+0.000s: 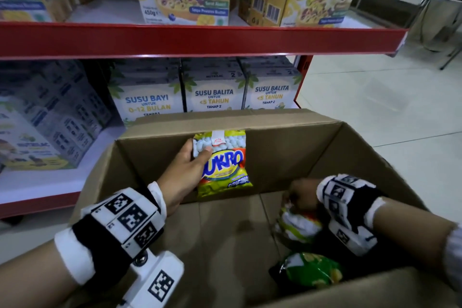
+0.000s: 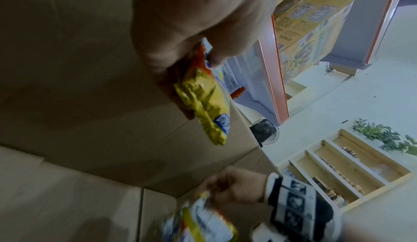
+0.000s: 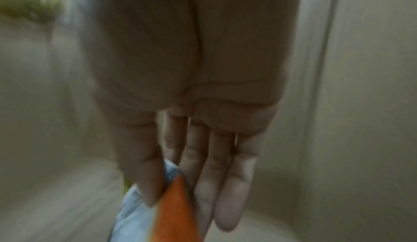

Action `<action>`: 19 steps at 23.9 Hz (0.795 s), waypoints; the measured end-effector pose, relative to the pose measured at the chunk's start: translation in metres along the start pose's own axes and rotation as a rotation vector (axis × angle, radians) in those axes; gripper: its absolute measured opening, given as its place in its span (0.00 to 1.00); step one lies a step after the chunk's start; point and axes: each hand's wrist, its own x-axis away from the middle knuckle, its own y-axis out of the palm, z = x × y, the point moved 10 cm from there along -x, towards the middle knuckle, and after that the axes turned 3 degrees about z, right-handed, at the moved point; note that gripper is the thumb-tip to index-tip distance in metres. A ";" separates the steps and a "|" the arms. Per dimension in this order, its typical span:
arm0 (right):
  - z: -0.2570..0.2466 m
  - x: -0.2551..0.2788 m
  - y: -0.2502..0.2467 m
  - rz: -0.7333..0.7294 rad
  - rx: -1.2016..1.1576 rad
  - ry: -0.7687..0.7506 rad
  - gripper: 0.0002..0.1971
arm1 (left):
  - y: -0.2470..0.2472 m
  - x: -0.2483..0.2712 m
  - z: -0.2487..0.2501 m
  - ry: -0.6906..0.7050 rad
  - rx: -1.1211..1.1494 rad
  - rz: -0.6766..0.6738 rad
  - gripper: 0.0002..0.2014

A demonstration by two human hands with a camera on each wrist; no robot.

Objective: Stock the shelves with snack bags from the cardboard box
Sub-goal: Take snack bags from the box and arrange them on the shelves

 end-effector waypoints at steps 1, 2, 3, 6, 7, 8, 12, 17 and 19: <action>-0.012 0.009 -0.024 0.077 -0.131 -0.070 0.13 | -0.002 -0.001 -0.001 -0.011 -0.007 0.017 0.09; -0.022 0.021 -0.051 0.183 -0.291 -0.126 0.12 | -0.003 -0.002 -0.003 -0.032 -0.009 0.028 0.09; -0.027 0.036 -0.076 0.277 -0.463 -0.163 0.12 | -0.005 -0.003 -0.004 -0.061 -0.006 0.031 0.09; -0.037 0.103 -0.143 0.697 -0.586 -0.286 0.13 | -0.003 -0.002 -0.006 -0.153 0.022 0.008 0.10; -0.048 0.132 -0.160 0.887 -0.487 -0.352 0.12 | 0.000 -0.001 -0.005 -0.174 0.056 -0.010 0.12; -0.065 0.161 -0.171 1.063 -0.372 -0.441 0.12 | 0.004 0.001 -0.002 -0.179 0.106 -0.038 0.13; -0.140 0.199 -0.145 1.233 0.049 -0.748 0.15 | 0.034 0.015 0.030 -0.122 0.350 -0.270 0.25; -0.120 0.198 -0.144 1.283 -0.290 -0.714 0.17 | 0.028 0.012 0.046 0.042 0.471 -0.203 0.22; -0.087 0.179 -0.154 1.209 -0.542 -0.438 0.27 | 0.028 0.014 0.048 0.078 0.471 -0.235 0.23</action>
